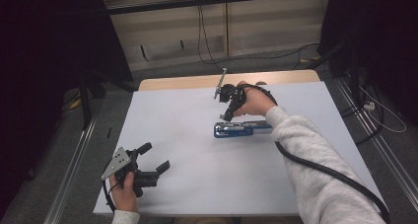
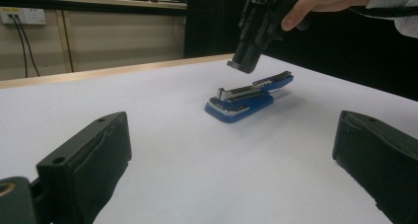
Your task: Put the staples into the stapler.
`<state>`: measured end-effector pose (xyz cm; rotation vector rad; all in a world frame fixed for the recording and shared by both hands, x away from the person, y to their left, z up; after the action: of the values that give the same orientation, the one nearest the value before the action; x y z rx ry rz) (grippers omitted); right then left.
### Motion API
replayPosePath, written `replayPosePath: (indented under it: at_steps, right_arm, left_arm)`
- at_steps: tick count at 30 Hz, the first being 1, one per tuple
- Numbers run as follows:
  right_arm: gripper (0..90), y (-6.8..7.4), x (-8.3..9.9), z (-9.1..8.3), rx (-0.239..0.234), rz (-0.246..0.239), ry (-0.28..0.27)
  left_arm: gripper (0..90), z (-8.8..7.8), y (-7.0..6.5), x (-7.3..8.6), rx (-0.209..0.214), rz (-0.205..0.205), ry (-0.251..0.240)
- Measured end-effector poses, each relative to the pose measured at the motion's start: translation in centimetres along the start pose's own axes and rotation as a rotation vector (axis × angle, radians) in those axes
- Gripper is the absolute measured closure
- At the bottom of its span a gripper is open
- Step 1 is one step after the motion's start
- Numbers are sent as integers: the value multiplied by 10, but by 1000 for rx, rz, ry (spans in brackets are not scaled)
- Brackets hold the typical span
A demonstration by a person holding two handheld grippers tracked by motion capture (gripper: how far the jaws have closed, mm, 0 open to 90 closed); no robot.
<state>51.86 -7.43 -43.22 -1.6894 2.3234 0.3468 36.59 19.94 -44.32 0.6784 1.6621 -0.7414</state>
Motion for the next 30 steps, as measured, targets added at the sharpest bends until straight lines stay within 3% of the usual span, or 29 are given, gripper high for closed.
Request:
replayPosePath:
  at_steps: [3, 7, 30]
  right_arm:
    - [788, 1, 1, -1, -1, 21, -2]
    - [789, -1, 3, -1, -1, 6, -3]
    - [788, -1, 15, 0, 1, 24, 12]
  left_arm:
    - [14, 0, 0, 0, 1, 0, 0]
    - [15, 0, 0, 0, 4, 0, 2]
    - [14, 0, -1, 0, 7, 5, -1]
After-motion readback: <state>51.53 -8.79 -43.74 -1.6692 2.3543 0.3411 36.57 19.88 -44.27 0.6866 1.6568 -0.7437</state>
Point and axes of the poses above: each handheld gripper's, and its own axes: z roughly forward along the jaws, x roughly out of its underside, y roughly to its left, the point moved 7 cm from there along z, roughly forward along the jaws, and after that the axes turned 1 degree about z, right-handed, at the moved point
